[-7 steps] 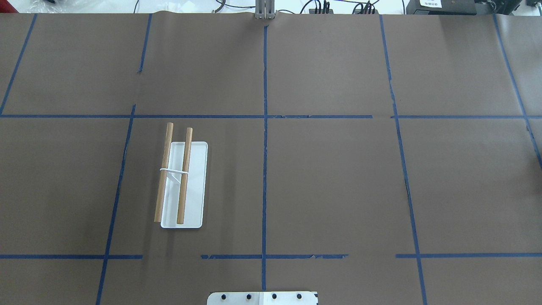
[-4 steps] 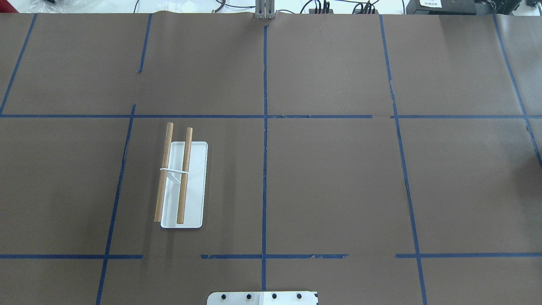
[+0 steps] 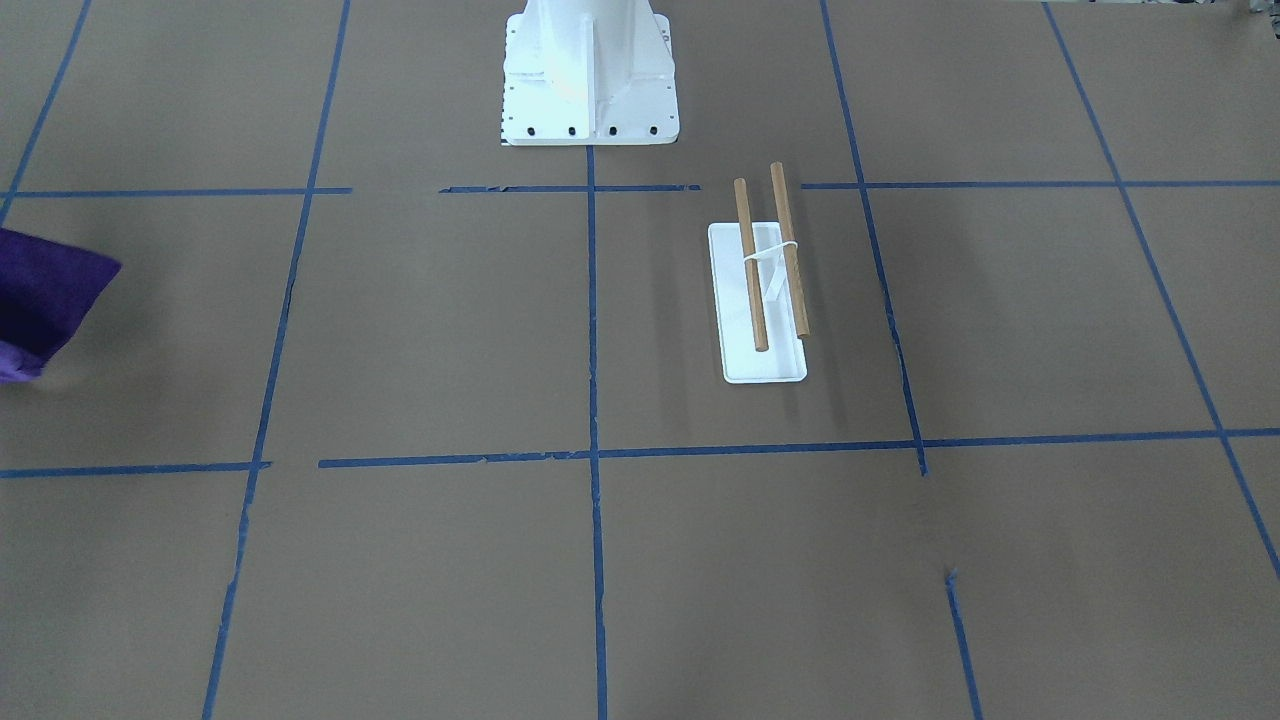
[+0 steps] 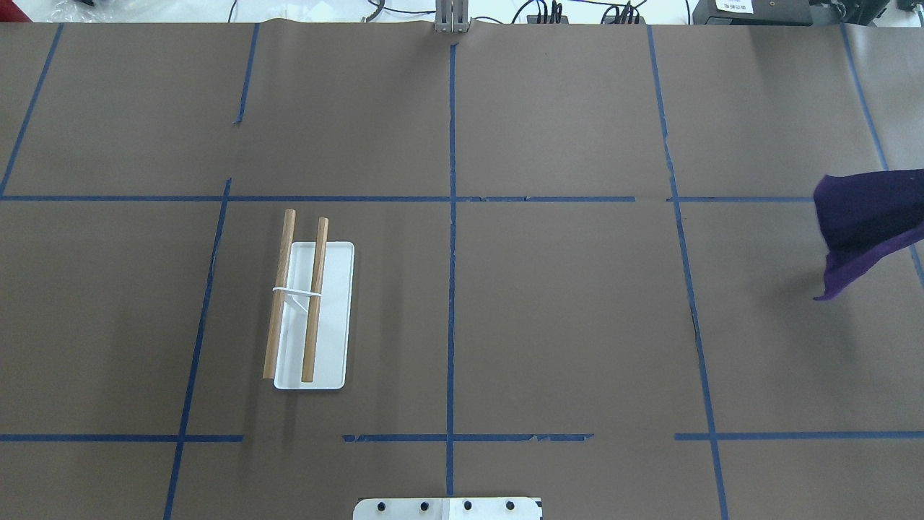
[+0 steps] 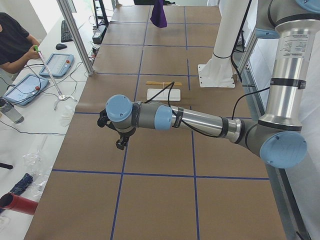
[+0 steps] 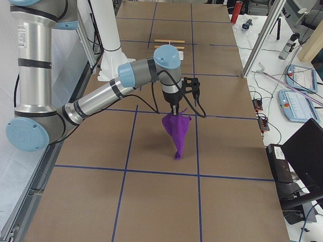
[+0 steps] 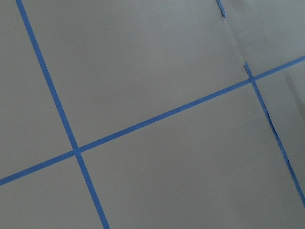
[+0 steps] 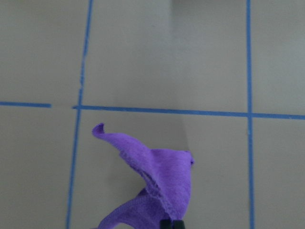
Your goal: Hang towel on rack
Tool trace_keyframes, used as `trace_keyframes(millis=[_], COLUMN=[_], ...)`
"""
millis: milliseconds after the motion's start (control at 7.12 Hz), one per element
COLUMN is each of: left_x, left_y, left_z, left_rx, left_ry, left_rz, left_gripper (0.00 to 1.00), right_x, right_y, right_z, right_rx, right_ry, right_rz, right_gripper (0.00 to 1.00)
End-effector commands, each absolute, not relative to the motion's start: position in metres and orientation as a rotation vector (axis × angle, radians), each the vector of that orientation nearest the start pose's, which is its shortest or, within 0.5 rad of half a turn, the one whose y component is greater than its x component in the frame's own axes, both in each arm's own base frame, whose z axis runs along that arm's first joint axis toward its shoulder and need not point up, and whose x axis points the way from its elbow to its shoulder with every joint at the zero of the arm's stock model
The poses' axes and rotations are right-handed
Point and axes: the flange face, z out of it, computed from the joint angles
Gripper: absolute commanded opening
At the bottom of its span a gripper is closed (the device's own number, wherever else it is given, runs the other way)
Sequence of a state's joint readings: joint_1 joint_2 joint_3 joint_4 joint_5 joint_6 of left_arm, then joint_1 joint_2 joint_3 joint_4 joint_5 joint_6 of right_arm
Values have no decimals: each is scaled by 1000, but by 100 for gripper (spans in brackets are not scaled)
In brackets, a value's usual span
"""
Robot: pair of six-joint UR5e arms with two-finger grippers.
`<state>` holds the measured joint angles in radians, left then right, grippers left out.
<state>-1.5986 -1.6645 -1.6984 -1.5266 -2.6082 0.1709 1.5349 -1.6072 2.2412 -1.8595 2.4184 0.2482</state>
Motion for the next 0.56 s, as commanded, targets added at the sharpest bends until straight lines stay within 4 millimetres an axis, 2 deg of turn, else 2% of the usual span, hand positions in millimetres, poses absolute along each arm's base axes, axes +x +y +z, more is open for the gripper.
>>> trace_keyframes(millis=[0, 140, 281, 421], left_x=[-7, 19, 50, 76], left_y=[-547, -555, -565, -584], left_z=[483, 457, 419, 369], left_rx=[196, 162, 121, 101], left_ry=[1067, 1096, 1124, 1136], left_rz=[4, -50, -90, -158], left_gripper=[100, 100, 100, 100], right_x=[10, -26, -71, -103], right_y=[-417, -425, -426, -428], right_z=[267, 205, 148, 113], right_rx=[202, 137, 63, 9], right_ry=[-1063, -1147, -1205, -1238], right_rz=[156, 219, 259, 265], right_gripper=[0, 0, 0, 0])
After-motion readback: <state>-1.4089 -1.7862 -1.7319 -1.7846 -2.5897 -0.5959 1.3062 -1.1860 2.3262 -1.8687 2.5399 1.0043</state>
